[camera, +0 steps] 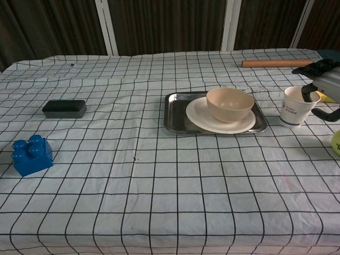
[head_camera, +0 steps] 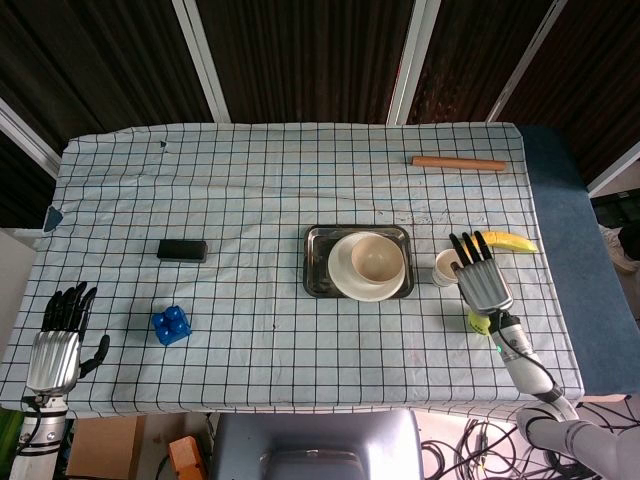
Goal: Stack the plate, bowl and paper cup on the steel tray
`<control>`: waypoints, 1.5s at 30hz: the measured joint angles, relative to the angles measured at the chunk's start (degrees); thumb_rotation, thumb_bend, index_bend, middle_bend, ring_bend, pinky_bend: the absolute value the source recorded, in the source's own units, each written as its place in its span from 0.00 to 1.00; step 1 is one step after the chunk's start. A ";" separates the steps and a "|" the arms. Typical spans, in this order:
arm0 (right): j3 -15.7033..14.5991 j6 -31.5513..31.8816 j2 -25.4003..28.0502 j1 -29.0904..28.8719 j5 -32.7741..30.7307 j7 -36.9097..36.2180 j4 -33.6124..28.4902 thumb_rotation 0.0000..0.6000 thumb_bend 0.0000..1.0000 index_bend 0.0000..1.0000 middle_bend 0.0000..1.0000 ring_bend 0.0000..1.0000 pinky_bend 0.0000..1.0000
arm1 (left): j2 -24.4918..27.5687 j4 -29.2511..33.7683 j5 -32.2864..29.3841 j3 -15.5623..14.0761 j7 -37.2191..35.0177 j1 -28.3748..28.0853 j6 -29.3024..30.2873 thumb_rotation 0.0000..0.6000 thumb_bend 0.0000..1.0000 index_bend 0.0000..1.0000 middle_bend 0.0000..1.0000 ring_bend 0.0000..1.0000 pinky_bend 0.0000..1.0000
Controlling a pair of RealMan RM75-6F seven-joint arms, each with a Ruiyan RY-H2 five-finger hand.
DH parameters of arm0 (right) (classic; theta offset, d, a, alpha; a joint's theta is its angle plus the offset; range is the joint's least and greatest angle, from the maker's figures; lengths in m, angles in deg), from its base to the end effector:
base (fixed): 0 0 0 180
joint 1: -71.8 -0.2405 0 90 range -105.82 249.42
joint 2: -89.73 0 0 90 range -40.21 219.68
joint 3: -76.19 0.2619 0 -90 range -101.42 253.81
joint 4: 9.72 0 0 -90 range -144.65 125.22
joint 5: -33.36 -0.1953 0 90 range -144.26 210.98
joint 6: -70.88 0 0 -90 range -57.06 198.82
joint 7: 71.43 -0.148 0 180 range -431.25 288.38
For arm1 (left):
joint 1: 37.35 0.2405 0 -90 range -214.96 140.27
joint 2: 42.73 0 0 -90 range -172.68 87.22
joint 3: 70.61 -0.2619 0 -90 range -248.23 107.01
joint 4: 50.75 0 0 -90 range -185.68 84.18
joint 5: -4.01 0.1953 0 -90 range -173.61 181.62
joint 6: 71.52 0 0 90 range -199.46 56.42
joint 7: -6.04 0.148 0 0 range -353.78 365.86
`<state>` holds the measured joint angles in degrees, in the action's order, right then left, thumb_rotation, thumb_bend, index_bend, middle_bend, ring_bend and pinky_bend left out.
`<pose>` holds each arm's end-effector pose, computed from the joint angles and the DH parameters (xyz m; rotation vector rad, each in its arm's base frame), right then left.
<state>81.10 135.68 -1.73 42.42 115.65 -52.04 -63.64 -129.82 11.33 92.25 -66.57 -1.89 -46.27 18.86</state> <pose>-0.2960 -0.3378 0.0435 1.7591 -0.4329 0.5674 -0.3354 0.2141 0.1001 -1.3649 -0.7784 -1.0486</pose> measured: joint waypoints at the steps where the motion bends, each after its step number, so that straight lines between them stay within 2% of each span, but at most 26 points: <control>1: -0.08 0.04 -0.04 0.04 0.08 -0.18 0.23 1.00 0.41 0.57 0.02 0.00 0.00 | -0.08 -0.19 0.07 0.02 -0.23 0.01 0.10 1.00 0.39 0.00 0.00 0.00 0.00; 5: -0.20 0.77 0.03 0.16 0.56 -0.79 0.53 1.00 0.46 0.58 0.02 0.00 0.00 | -0.33 -0.72 0.17 0.06 -0.37 0.06 0.37 1.00 0.39 0.00 0.00 0.00 0.00; 13: 0.92 5.77 1.83 0.35 2.03 -1.43 -2.70 1.00 0.46 0.58 0.02 0.00 0.00 | -0.07 -0.70 -0.11 0.33 -0.96 0.24 0.71 1.00 0.39 0.00 0.00 0.00 0.00; 19: 3.72 9.33 4.34 -0.44 2.72 0.15 -10.89 1.00 0.46 0.58 0.02 0.00 0.00 | 0.07 -1.16 -0.32 0.37 -1.59 0.45 0.78 1.00 0.39 0.00 0.00 0.00 0.00; 23: 6.78 10.09 4.85 -2.28 2.02 4.83 -17.08 1.00 0.46 0.57 0.02 0.00 0.00 | 0.29 -1.26 -0.59 0.45 -2.44 0.65 0.80 1.00 0.39 0.00 0.00 0.00 0.00; 26: 8.75 9.53 3.12 -4.20 0.29 8.76 -19.02 1.00 0.46 0.56 0.02 0.00 0.00 | 0.39 -1.51 -0.83 0.42 -2.82 0.82 0.62 1.00 0.39 0.00 0.00 0.00 0.00; 30: 10.29 7.34 -1.58 -6.98 -2.38 11.90 -17.82 1.00 0.46 0.56 0.02 0.00 0.00 | 0.48 -1.87 -1.09 0.34 -3.11 1.04 0.38 1.00 0.39 0.00 0.00 0.00 0.00; 34: 10.60 5.09 -6.15 -9.20 -4.23 14.14 -13.65 1.00 0.46 0.56 0.02 0.00 0.00 | 0.76 -1.90 -1.22 0.35 -3.75 1.29 0.50 1.00 0.39 0.00 0.00 0.00 0.00; 38: 9.26 4.32 -9.56 -10.36 -4.22 14.96 -9.47 1.00 0.46 0.56 0.02 0.00 0.00 | 0.86 -2.02 -1.20 0.24 -4.03 1.37 0.34 1.00 0.39 0.00 0.00 0.00 0.00; 45: 6.45 3.65 -10.79 -9.63 -3.80 13.72 -7.61 1.00 0.46 0.50 0.03 0.00 0.00 | 0.73 -1.99 -1.15 -0.09 -4.77 1.08 -0.87 1.00 0.39 0.00 0.00 0.00 0.00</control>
<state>87.55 139.33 -12.52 32.79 111.85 -38.32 -71.25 -129.09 9.34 91.10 -66.66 -6.66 -45.19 17.99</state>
